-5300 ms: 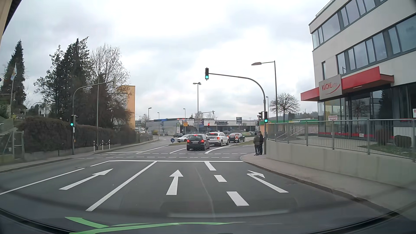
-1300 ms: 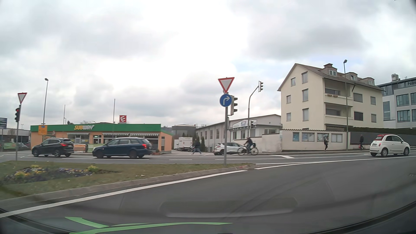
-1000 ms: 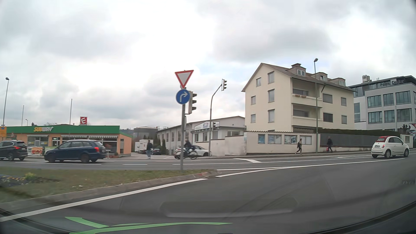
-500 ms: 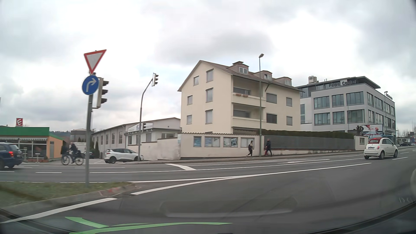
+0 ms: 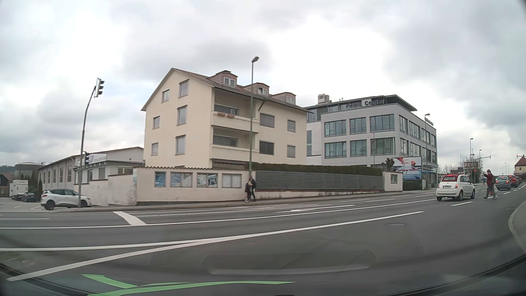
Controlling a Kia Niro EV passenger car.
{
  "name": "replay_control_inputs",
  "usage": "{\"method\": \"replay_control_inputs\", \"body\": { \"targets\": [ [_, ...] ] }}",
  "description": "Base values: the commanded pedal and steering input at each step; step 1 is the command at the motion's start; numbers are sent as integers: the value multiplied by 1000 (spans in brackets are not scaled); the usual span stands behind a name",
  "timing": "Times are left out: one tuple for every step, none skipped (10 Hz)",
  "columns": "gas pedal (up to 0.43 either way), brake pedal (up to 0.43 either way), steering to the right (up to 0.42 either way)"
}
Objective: Follow the waypoints while adhering to traffic rules and regulations
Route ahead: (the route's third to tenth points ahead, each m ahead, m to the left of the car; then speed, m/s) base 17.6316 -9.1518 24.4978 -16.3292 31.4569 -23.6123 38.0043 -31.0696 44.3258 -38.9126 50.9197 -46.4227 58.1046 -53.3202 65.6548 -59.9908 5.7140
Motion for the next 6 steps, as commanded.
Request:
{"method": "replay_control_inputs", "body": {
  "targets": [
    [130,0,351],
    [130,0,351],
    [130,0,352],
    [0,0,356],
    [0,0,363],
    [0,0,368]
  ]
}}
